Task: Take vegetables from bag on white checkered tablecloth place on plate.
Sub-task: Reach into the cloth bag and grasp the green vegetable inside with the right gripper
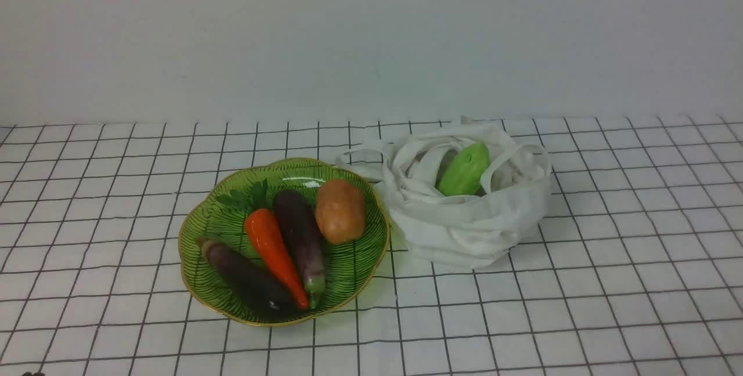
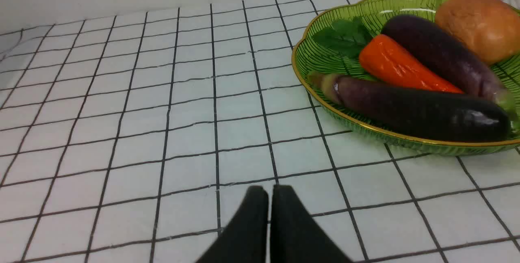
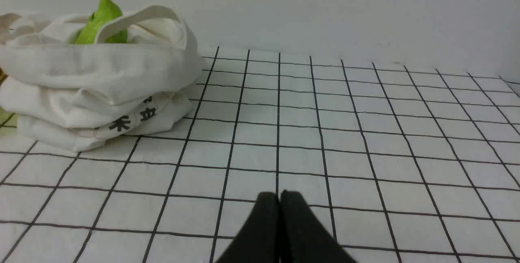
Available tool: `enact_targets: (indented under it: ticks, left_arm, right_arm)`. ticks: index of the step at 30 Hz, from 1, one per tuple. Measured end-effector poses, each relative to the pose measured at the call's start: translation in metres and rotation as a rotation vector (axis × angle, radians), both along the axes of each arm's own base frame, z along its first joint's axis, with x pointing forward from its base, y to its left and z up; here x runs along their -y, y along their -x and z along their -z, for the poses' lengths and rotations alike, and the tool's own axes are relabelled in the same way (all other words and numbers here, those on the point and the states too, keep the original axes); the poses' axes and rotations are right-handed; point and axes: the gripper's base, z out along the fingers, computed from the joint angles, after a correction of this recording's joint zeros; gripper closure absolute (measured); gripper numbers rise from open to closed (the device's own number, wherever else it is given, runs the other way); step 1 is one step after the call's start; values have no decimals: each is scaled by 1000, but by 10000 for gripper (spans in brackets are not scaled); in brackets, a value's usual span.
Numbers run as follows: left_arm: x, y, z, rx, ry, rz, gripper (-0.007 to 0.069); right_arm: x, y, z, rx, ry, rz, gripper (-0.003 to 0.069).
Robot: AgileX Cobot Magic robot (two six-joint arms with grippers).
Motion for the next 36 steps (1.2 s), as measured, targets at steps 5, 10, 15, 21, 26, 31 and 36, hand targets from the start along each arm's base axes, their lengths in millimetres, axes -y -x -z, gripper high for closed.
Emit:
enact_targets:
  ticks: [5,10,15,21,26,31,36]
  left_arm:
    - [0,0,0,0,0,0,633]
    - [0,0,0,0,0,0,633]
    - [0,0,0,0,0,0,633]
    - [0,0,0,0,0,0,633]
    - [0,0,0,0,0,0,633]
    - [0,0,0,0,0,0,633]
    - [0,0,0,0,0,0,633]
  right_arm:
    - [0,0,0,0,0,0,673]
    - [0,0,0,0,0,0,673]
    - [0,0,0,0,0,0,673]
    - [0,0,0,0,0,0,673]
    - [0,0,0,1,0,0,673]
    - [-4,-1,-4,50,-305,11,673]
    - [-3,-2,-19,178,-951,63,673]
